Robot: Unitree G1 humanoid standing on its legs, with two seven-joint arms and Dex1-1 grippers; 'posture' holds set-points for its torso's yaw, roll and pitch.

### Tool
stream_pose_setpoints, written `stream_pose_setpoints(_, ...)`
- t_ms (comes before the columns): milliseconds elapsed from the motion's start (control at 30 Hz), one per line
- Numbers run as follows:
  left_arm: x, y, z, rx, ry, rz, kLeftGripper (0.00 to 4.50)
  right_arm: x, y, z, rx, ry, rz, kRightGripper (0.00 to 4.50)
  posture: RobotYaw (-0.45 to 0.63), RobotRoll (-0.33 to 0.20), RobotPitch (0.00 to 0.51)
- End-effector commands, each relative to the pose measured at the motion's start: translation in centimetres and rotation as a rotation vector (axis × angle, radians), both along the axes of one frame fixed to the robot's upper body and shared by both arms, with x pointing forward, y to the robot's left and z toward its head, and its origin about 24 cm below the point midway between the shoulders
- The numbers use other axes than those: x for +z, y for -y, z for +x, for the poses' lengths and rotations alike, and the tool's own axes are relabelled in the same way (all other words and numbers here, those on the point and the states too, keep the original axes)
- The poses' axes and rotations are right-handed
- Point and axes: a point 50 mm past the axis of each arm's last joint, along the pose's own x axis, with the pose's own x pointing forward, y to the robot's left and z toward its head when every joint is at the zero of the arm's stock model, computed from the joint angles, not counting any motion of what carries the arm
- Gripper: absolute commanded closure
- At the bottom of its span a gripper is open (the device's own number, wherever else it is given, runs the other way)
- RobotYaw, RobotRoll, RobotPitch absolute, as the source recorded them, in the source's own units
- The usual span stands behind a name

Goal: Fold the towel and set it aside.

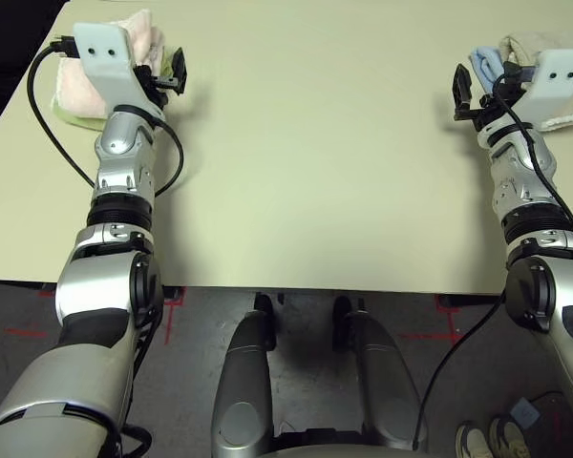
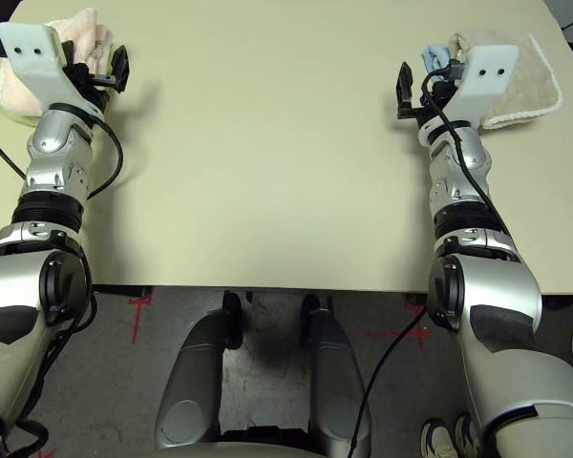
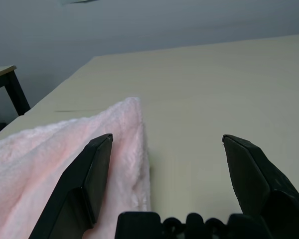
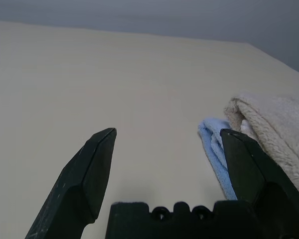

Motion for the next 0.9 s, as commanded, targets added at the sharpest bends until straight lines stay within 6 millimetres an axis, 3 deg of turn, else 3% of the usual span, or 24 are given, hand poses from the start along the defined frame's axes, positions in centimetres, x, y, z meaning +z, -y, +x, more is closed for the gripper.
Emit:
stream_pose_setpoints(33, -1.1, -0.1, 0.0, -0.031, -0.049, 0.04, 0.03, -0.4, 0.8, -0.1, -0.026, -0.023, 0.001, 0.0, -0.03, 0.0, 0.339)
stream_pose_setpoints(333, -2.0, -0.7, -0.4, -0.068, -0.062, 0.028, 0.03, -0.5, 0.9, -0.2, -0.012, -0.028, -0.006, 0.0, -0.04, 0.0, 0.339)
stream_pose_setpoints(767, -1.9, -2.0, -0.3, 0.135, -0.048, -0.005, 0.03, -0.3, 1.3, -0.2, -0.059, -0.035, -0.006, 0.0, -0.06, 0.0, 0.348)
stream_pose_setpoints(900, -1.7, -1.9, -0.2, 0.122, -0.053, -0.002, 0.03, -0.4, 1.3, -0.2, -0.054, -0.031, -0.004, 0.0, -0.06, 0.0, 0.348)
